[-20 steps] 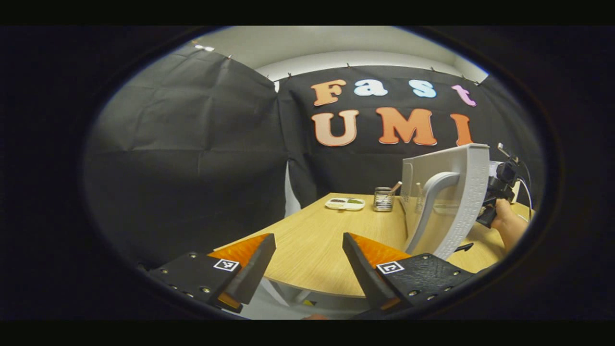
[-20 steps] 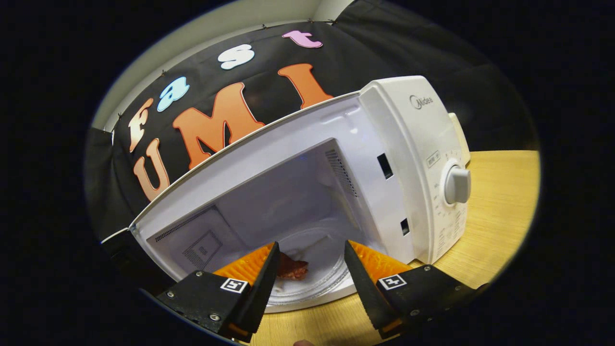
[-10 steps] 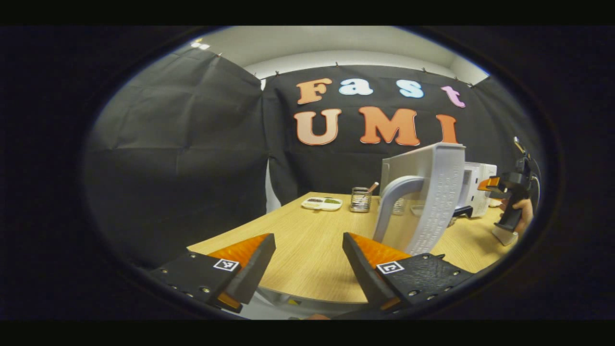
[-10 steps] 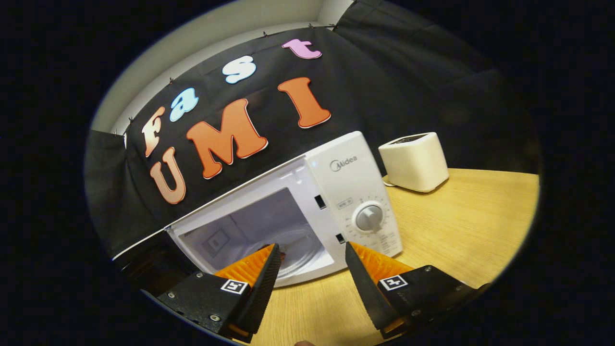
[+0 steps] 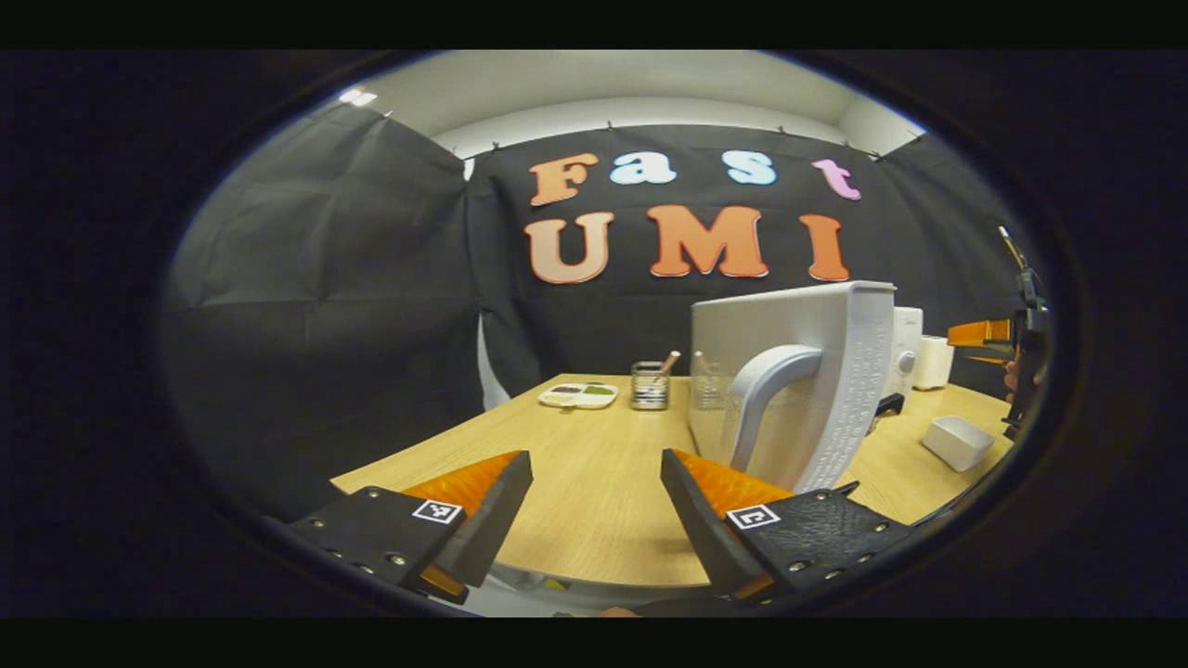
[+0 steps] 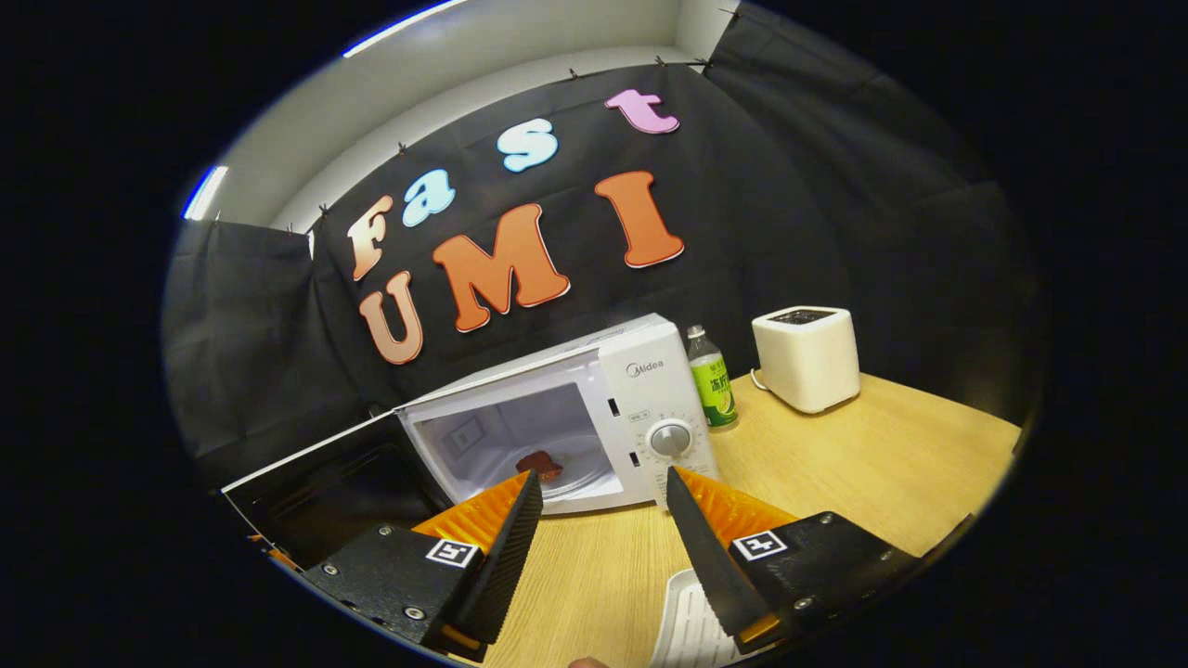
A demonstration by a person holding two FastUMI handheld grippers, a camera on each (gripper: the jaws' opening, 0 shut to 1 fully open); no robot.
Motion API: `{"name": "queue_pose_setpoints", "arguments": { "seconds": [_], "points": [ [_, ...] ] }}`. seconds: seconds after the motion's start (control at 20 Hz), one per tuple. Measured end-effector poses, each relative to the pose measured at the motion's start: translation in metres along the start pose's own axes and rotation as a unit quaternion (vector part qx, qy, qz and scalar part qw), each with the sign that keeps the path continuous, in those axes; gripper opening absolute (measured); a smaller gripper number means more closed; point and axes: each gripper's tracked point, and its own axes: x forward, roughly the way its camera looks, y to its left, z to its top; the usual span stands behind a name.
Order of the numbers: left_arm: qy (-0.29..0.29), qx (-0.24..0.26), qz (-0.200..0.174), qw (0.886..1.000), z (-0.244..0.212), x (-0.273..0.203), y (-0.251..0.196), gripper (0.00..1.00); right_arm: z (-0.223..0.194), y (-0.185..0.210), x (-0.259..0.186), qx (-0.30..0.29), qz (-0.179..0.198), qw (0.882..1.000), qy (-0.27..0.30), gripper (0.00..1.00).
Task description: Open the microwave oven with the left hand, put the food in, and close the microwave oven.
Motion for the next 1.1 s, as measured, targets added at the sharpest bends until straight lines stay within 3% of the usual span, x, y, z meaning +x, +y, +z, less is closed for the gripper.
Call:
{"name": "queue_pose_setpoints", "arguments": {
  "seconds": [0.3, 0.7, 0.85, 0.9, 0.95, 1.0, 1.1],
  "points": [
    [-0.025, 0.026, -0.096, 0.995, 0.014, 0.01, -0.099, 0.87, 0.032, -0.046, -0.032, -0.045, -0.01, 0.999, -0.029, 0.84],
    [-0.027, 0.006, -0.189, 0.981, 0.026, 0.045, -0.2, 0.89, 0.044, -0.085, -0.06, -0.078, -0.03, 0.996, -0.033, 0.84],
    [-0.022, -0.005, -0.222, 0.975, 0.028, 0.058, -0.237, 0.77, 0.045, -0.093, -0.058, -0.072, -0.028, 0.997, -0.03, 0.84],
    [-0.021, -0.006, -0.232, 0.973, 0.027, 0.062, -0.249, 0.65, 0.045, -0.094, -0.056, -0.072, -0.029, 0.997, -0.029, 0.84],
    [-0.026, -0.008, -0.244, 0.969, 0.03, 0.064, -0.262, 0.6, 0.045, -0.096, -0.056, -0.073, -0.029, 0.997, -0.029, 0.84],
    [-0.036, -0.011, -0.25, 0.968, 0.035, 0.067, -0.271, 0.39, 0.045, -0.099, -0.054, -0.076, -0.031, 0.996, -0.028, 0.84],
    [-0.041, -0.004, -0.257, 0.965, 0.037, 0.077, -0.289, 0.27, 0.047, -0.102, -0.051, -0.084, -0.034, 0.995, -0.027, 0.84]
  ]
}}
